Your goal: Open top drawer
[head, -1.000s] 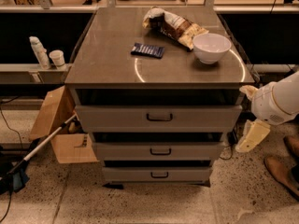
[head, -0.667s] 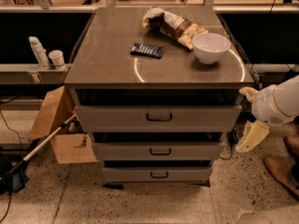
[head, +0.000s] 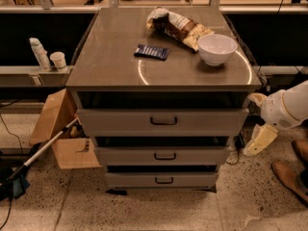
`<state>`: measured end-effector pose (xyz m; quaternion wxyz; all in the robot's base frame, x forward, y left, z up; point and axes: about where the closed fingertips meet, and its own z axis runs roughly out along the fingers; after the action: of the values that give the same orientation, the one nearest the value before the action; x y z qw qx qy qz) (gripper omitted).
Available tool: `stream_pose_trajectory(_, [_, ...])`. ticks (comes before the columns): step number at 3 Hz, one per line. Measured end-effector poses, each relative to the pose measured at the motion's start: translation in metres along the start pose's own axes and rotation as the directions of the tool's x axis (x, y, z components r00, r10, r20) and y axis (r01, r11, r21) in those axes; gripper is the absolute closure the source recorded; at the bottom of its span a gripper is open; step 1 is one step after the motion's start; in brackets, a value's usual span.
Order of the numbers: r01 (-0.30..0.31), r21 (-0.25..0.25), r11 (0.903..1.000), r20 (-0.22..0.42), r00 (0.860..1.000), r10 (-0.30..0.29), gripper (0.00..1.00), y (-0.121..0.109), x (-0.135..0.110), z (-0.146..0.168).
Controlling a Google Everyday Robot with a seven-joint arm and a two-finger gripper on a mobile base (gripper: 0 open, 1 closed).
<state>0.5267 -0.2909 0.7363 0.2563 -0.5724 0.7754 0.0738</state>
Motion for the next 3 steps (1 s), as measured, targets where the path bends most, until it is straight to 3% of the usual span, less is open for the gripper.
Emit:
stream_pose_trajectory(2, [0.000, -0.040, 0.9992, 0.018, 1.000, 0.000, 0.00, -0.006, -0.003, 0.021])
stream_pose_trajectory(3, [0.035, -0.065, 0.9972, 0.043, 0.999, -0.032, 0.00, -0.004, -0.023, 0.036])
